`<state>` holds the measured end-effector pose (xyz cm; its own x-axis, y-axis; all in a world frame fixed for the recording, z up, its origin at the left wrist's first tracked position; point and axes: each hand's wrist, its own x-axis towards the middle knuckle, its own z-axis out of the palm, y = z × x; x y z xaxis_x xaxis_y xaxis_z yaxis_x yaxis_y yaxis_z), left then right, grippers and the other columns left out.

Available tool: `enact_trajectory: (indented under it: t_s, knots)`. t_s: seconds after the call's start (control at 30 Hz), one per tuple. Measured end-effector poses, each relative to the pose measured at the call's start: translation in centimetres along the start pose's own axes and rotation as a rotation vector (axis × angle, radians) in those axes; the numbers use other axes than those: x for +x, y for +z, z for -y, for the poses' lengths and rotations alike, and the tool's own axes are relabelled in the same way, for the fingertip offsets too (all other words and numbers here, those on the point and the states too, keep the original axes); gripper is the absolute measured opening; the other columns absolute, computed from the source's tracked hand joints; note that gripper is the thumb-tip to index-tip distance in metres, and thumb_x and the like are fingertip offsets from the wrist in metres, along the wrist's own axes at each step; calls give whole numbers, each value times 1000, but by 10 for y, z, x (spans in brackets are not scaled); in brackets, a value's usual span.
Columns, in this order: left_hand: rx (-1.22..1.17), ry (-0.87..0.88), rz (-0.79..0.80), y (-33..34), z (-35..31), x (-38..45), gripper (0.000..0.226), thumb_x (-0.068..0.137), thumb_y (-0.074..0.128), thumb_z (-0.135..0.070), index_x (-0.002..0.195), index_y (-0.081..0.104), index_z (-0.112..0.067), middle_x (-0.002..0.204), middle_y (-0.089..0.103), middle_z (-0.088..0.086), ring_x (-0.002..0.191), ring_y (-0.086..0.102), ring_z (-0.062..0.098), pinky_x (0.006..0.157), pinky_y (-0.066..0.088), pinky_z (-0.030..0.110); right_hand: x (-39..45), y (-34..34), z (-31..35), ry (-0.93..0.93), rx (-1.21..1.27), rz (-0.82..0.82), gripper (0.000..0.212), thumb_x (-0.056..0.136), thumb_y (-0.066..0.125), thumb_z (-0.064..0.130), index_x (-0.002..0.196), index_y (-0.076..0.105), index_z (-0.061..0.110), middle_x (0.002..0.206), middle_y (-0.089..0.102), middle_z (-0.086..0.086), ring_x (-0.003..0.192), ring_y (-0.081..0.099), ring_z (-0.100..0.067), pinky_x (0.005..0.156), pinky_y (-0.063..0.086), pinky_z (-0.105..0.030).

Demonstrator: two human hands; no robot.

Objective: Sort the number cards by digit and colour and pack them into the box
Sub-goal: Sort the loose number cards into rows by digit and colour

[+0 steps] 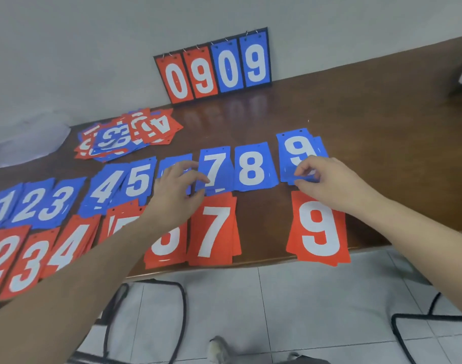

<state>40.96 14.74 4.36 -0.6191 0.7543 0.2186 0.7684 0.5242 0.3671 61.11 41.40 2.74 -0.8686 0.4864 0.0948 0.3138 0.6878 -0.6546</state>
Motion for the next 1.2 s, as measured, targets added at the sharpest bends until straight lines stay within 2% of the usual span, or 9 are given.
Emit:
enact_trajectory:
  t_s: [0.17, 0.43, 0.57, 0.7, 0.83, 0.93, 1.0, 1.1, 1.2]
  knots:
    - [2, -20, 2, -13, 41, 1, 23, 90, 70, -13, 109, 69, -26, 141, 51, 2, 134, 43, 30, 105, 33, 56, 30, 26, 31, -22, 48, 24, 8, 91, 68, 24, 93, 63, 30, 100, 64, 16, 89, 54, -1, 74, 45, -19]
    - [-36, -100, 0, -54, 137, 9, 24, 93, 65, -19, 114, 66, -30, 133, 57, -7, 131, 45, 23, 108, 36, 53, 87, 84, 116, -45, 44, 76, 5, 95, 66, 24, 96, 63, 28, 94, 61, 17, 86, 56, -5, 64, 38, -5]
    - [-38, -161, 12, -79, 189, 15, 27, 95, 63, -22, 121, 63, -27, 135, 56, -9, 132, 43, 19, 111, 33, 49, 121, 116, 163, -68, 42, 90, 5, 95, 66, 25, 95, 63, 28, 98, 63, 14, 93, 58, -11, 71, 42, -14]
    - [-25, -192, 29, -97, 235, 20, 29, 96, 60, -23, 125, 61, -26, 135, 56, -6, 130, 45, 21, 111, 34, 51, 149, 144, 199, -86, 38, 105, 7, 94, 67, 24, 97, 63, 28, 97, 62, 12, 93, 59, -7, 75, 46, -17]
    - [-74, -249, 13, -106, 271, 29, 29, 95, 62, -22, 123, 62, -26, 118, 61, -5, 111, 52, 18, 103, 42, 49, 176, 167, 216, -58, 23, 141, 8, 95, 67, 26, 99, 61, 29, 100, 62, 11, 94, 58, -3, 72, 43, -16]
    - [-112, -284, 32, -106, 289, 42, 29, 96, 60, -22, 125, 61, -27, 127, 60, -4, 122, 50, 20, 106, 41, 49, 200, 179, 221, -64, -13, 144, 8, 94, 67, 27, 99, 61, 29, 101, 61, 10, 96, 58, -6, 71, 43, -17]
    - [-163, -312, 46, -103, 298, 54, 27, 97, 58, -21, 123, 59, -28, 126, 59, -4, 114, 55, 18, 97, 47, 42, 217, 187, 220, -61, -18, 157, 9, 95, 67, 28, 101, 61, 29, 103, 60, 11, 96, 57, -5, 69, 43, -17]
    - [-237, -397, 11, -97, 308, 77, 25, 100, 56, -26, 126, 56, -27, 122, 57, -9, 85, 62, 8, 70, 49, 24, 247, 199, 218, -75, -51, 183, 9, 96, 66, 29, 103, 60, 30, 108, 57, 9, 100, 57, -8, 70, 43, -17]
    - [-320, -515, -70, -92, 316, 103, 27, 102, 55, -32, 128, 56, -25, 123, 55, -11, 87, 62, 8, 57, 44, 12, 279, 208, 216, -106, -80, 173, 11, 94, 65, 32, 102, 58, 35, 117, 58, 4, 114, 55, -17, 84, 46, -26]
